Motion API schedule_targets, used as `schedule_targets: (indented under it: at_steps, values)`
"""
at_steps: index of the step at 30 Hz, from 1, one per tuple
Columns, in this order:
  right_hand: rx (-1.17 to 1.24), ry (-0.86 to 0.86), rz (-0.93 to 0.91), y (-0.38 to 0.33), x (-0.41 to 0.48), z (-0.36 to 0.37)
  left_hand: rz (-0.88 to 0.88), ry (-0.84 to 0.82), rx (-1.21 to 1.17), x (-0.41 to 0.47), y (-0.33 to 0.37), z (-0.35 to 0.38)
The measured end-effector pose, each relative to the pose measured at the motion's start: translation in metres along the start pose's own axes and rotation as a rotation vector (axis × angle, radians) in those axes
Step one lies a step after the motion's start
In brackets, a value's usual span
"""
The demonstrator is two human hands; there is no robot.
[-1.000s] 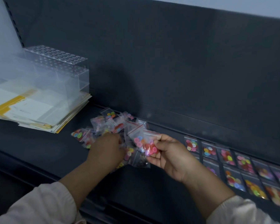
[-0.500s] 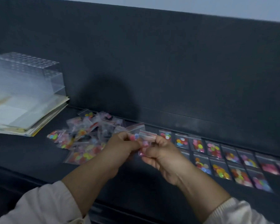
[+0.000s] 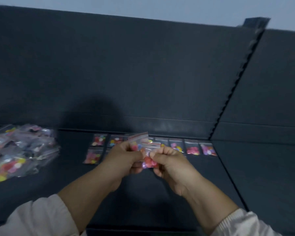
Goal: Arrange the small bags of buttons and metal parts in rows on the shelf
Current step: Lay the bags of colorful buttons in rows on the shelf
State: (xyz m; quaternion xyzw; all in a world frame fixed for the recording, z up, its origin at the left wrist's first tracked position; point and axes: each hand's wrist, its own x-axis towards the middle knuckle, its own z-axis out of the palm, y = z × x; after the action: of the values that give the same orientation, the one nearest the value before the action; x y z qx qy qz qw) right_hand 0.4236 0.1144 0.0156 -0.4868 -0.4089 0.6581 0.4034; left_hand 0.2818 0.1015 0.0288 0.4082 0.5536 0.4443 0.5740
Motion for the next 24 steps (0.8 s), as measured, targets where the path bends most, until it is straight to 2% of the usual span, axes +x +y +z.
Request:
schedule_targets:
  at_steps: [4,9,12,18,24]
  values:
    - [0.051,0.043,0.018,-0.002,-0.012,-0.05,-0.01,-0.03,0.059,0.003,-0.011,0.049]
    - [-0.119,0.018,-0.091,-0.005,-0.028,-0.086,-0.056,-0.06,0.044,0.001,-0.011,0.089]
    - [-0.15,-0.008,-0.139,-0.003,-0.032,-0.097,-0.086,0.008,0.007,0.006,-0.009,0.104]
    - [-0.191,0.027,-0.082,0.002,-0.029,-0.115,-0.207,0.093,-0.136,0.012,-0.011,0.12]
    - [-0.166,0.088,-0.003,0.006,-0.027,-0.133,-0.271,0.098,-0.16,0.017,-0.014,0.127]
